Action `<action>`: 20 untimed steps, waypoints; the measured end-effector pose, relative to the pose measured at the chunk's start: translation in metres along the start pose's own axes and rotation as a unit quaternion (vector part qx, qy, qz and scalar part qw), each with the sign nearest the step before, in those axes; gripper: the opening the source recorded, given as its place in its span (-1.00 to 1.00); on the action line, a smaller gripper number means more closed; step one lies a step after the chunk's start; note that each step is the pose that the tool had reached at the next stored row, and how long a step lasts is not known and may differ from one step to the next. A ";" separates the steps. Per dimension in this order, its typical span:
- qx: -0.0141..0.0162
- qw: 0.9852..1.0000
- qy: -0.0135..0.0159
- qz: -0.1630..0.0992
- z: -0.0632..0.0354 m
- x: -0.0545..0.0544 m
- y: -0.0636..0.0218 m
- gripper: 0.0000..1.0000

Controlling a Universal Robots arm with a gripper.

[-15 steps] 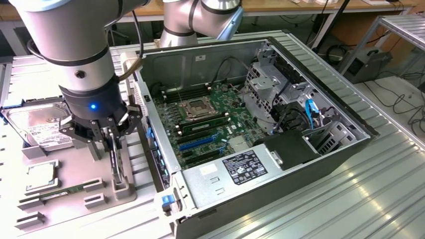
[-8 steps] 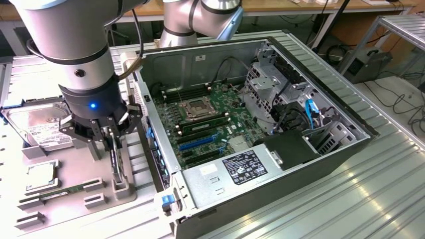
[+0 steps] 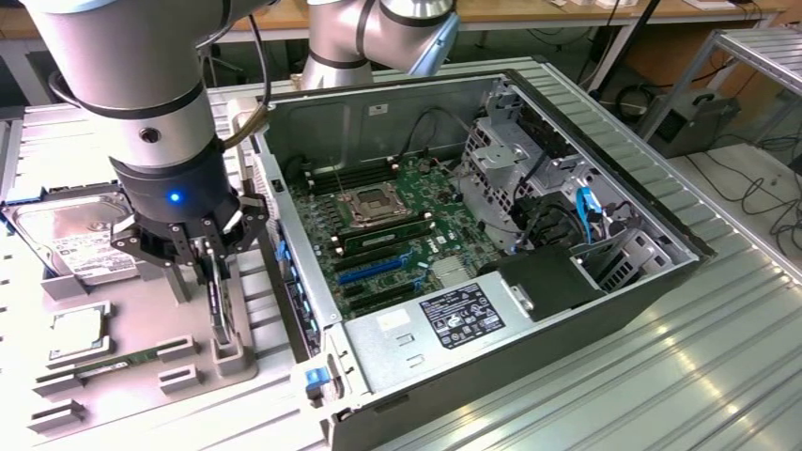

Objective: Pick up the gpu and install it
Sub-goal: 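Pick up the gpu and move the gpu toward the slot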

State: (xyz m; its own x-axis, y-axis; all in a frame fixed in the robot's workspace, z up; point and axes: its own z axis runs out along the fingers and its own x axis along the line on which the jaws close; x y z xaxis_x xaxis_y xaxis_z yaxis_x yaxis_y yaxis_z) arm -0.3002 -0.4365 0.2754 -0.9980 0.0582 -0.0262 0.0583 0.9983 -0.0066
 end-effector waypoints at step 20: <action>0.000 1.000 0.000 0.000 -0.0074 0.000 0.0000 -0.48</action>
State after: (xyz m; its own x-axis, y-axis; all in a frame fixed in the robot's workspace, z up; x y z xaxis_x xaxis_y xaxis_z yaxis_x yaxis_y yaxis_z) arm -0.3002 -0.4365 0.2828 -0.9980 0.0582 -0.0263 0.0584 0.9983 -0.0066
